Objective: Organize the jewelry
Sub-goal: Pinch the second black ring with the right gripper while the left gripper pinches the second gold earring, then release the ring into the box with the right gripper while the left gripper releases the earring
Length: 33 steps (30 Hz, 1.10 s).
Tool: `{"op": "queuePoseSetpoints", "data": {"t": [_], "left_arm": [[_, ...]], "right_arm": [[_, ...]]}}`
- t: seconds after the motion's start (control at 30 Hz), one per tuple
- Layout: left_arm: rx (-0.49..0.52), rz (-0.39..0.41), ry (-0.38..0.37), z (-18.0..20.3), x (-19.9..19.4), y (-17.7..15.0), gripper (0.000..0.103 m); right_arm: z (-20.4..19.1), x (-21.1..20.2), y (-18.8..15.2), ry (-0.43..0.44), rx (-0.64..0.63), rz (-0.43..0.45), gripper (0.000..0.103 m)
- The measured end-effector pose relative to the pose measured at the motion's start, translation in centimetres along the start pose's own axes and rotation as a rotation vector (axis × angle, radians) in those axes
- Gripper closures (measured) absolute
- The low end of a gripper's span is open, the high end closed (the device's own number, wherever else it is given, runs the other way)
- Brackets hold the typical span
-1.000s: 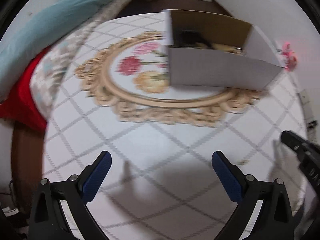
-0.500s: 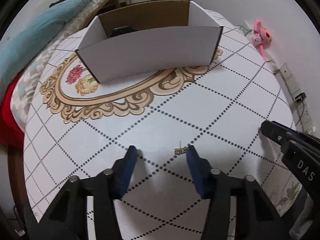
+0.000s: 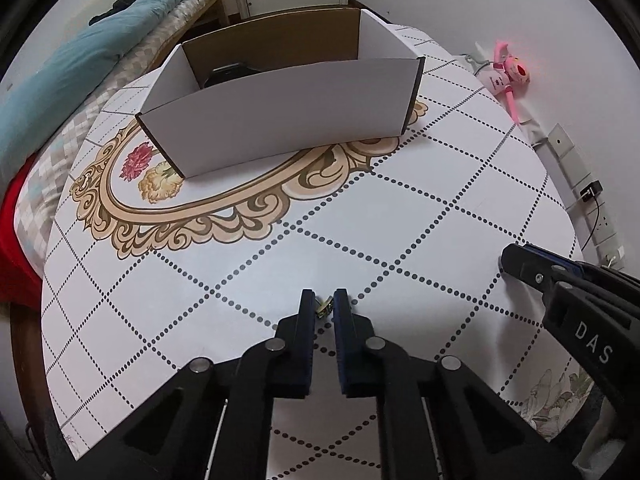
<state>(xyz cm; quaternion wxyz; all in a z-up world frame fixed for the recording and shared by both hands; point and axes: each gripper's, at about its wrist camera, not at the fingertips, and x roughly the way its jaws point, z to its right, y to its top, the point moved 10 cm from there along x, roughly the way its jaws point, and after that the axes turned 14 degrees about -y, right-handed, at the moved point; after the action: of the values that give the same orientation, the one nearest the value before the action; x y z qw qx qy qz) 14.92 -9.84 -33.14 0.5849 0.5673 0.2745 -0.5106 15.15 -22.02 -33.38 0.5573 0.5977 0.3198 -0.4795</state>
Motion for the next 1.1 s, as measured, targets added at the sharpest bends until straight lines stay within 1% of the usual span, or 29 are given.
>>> {"op": "queuePoseSetpoints", "data": {"t": [0.17,0.3,0.4,0.5,0.57,0.67,0.73,0.83,0.97,1.07,1.1], "left_arm": [[-0.002,0.028,-0.022,0.3,-1.3,0.7,0.096],[-0.009,0.074,-0.055,0.6,-3.7,2.5,0.096],[-0.032,0.117,-0.095,0.2,-6.0,4.9,0.096],[-0.059,0.159,-0.137,-0.8,-8.4,8.3,0.096],[-0.068,0.178,-0.149,-1.5,-9.2,10.4,0.097],[-0.073,0.194,-0.139,-3.1,-9.8,13.9,0.096],[-0.078,0.193,-0.121,-4.5,-9.6,15.7,0.096],[-0.103,0.163,-0.118,-6.4,-8.4,17.3,0.096],[-0.137,0.078,-0.127,-8.1,-5.7,18.3,0.095],[-0.179,0.006,-0.102,-9.4,-4.0,18.3,0.094],[-0.190,-0.010,-0.105,-9.7,-3.6,18.3,0.091]], "right_arm": [[-0.1,-0.8,0.4,0.011,0.006,0.015,0.090],[-0.2,-2.1,1.4,0.038,0.013,0.041,0.090],[-0.8,-3.7,2.8,0.072,0.020,0.067,0.090],[-1.8,-5.6,5.3,0.122,0.029,0.099,0.090],[-2.7,-6.6,7.1,0.146,0.024,0.122,0.090],[-4.8,-7.8,10.8,0.188,0.005,0.151,0.090],[-6.0,-8.1,12.6,0.201,-0.007,0.160,0.090],[-8.3,-7.4,15.5,0.220,-0.039,0.142,0.090],[-11.1,-4.8,17.8,0.234,-0.088,0.065,0.090],[-12.6,-2.8,18.6,0.226,-0.136,0.007,0.090],[-12.8,-2.3,18.6,0.230,-0.146,-0.017,0.090]]}}
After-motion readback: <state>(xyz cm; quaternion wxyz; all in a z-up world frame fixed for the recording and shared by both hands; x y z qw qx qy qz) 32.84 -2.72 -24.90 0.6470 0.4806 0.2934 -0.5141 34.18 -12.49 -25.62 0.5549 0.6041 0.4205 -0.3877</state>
